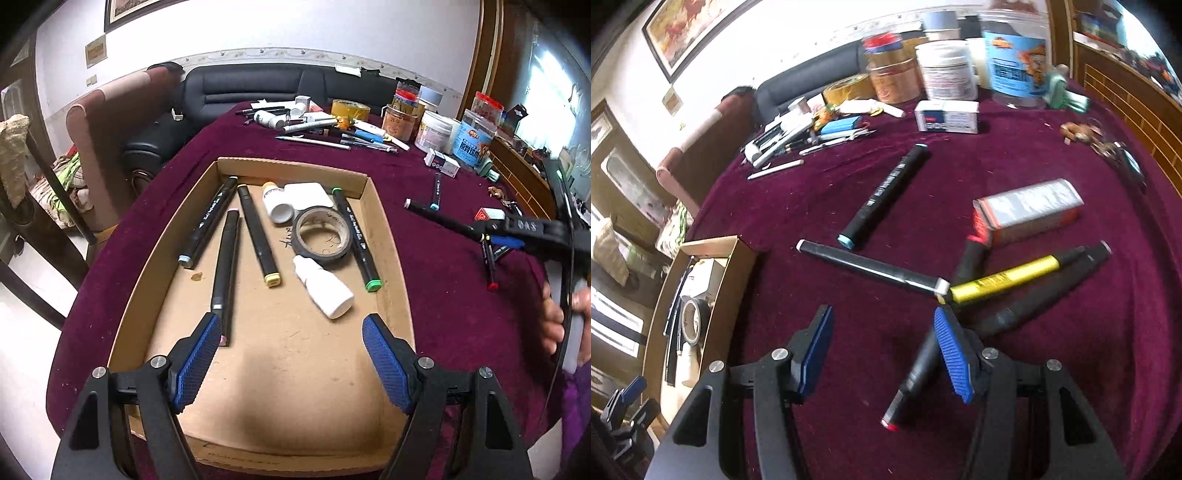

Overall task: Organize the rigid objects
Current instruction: 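Grasp a black marker lying on the table with the right tool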

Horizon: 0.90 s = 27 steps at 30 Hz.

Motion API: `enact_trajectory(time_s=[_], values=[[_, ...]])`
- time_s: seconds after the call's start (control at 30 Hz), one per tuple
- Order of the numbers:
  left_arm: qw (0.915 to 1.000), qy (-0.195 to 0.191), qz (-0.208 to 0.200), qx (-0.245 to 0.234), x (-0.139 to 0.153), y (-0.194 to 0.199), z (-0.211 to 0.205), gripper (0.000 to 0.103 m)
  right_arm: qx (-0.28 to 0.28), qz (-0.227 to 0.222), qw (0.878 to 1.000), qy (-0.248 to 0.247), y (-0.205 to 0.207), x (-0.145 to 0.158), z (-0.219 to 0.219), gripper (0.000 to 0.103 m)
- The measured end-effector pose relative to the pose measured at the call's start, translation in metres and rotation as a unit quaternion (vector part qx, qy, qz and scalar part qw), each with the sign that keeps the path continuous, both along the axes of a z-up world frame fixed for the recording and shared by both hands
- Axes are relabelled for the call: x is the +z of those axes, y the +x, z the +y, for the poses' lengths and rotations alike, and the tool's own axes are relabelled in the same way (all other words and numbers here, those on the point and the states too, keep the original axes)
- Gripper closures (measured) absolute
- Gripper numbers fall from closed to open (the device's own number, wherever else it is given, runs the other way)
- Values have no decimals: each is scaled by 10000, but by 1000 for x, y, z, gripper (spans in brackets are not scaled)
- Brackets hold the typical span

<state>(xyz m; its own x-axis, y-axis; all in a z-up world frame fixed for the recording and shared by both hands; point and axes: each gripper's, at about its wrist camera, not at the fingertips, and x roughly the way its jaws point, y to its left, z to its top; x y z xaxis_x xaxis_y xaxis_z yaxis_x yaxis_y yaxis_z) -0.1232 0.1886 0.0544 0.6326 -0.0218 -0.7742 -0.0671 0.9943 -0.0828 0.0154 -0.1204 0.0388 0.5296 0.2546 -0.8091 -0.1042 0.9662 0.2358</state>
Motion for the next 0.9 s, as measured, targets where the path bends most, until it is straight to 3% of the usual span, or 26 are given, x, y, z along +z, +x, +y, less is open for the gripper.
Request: enact_trajectory(time_s=[0.23,0.43,0.5,0.77,0.9], values=[[9998,-180,23,117,-3,0,12,21,266,136,9994,-175,53,6,34,48],[9990,-371,-19,254,-2,-2,28,21,201,822,9964,-94,89,-23,45,47],[9989,-400,-66,239,-1,-3,30,21,222,803,9965,44,86,-25,45,40],[9970,-748,-178,23,4,-1,24,21,770,1103,9901,392,43,-25,46,41],[9972,-714,-173,-164,6,-1,6,21,782,876,9927,-275,27,-25,59,55]])
